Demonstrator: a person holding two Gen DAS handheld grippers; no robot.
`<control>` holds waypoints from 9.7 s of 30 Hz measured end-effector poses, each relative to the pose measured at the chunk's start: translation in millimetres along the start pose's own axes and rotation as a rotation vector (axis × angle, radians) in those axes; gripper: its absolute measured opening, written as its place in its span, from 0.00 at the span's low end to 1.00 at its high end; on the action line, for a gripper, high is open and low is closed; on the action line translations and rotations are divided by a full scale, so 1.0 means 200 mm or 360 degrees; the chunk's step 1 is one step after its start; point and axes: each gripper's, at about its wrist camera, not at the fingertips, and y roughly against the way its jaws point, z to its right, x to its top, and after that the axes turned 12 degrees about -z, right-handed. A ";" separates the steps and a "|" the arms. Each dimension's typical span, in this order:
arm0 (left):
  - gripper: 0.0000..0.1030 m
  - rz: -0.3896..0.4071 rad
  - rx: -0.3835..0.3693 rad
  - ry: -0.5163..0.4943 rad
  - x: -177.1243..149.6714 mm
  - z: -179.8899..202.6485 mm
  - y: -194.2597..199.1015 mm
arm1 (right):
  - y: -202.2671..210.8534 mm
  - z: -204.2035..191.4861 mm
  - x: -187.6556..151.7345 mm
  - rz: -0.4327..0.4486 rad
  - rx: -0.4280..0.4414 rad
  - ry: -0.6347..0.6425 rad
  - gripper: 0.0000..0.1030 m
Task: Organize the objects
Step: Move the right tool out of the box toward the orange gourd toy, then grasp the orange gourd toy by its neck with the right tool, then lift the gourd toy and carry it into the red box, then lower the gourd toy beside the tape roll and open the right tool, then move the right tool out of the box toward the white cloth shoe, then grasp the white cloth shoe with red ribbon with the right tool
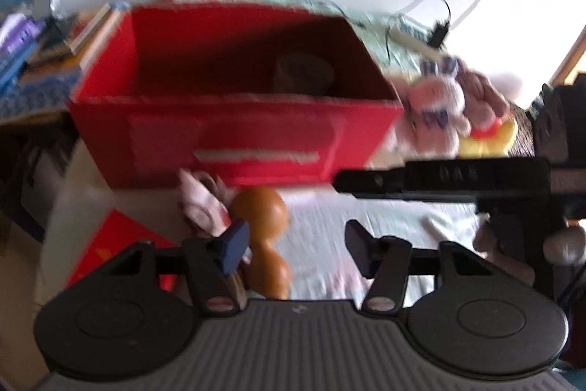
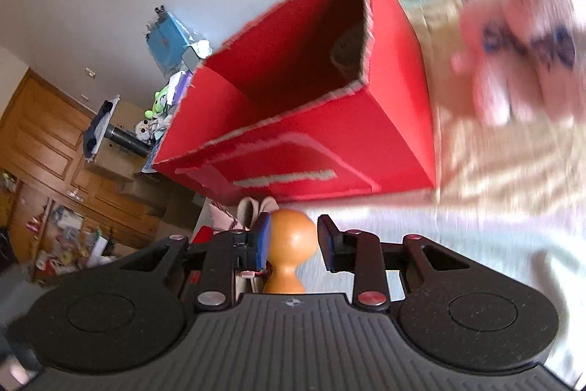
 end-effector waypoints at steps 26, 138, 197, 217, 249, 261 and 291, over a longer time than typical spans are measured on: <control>0.52 -0.0392 -0.0061 -0.0141 0.12 -0.09 -0.45 | -0.28 0.08 -0.01 -0.0349 0.0107 -0.0193 0.33; 0.62 -0.0281 0.0088 -0.0577 0.99 -0.12 -0.53 | -0.32 -0.08 0.71 0.0065 -0.0579 -0.0011 0.22; 0.70 -0.0136 0.0333 -0.0487 0.93 -0.08 -0.43 | -0.18 -0.10 0.63 0.0272 -0.0529 -0.0078 0.25; 0.86 -0.0074 0.0476 -0.0272 0.72 0.06 -0.13 | 0.06 -0.23 0.40 0.0436 -0.0470 0.0174 0.36; 0.89 -0.0046 0.0710 0.0021 0.36 0.25 0.02 | 0.29 -0.21 0.06 0.0341 -0.0205 0.0324 0.46; 0.89 -0.0095 0.0757 0.0039 0.28 0.29 -0.02 | 0.28 -0.13 -0.01 0.0281 -0.0172 0.0234 0.47; 0.88 -0.0082 0.0511 0.0037 0.08 -0.09 0.03 | -0.07 -0.08 -0.04 -0.0139 -0.0061 0.0103 0.53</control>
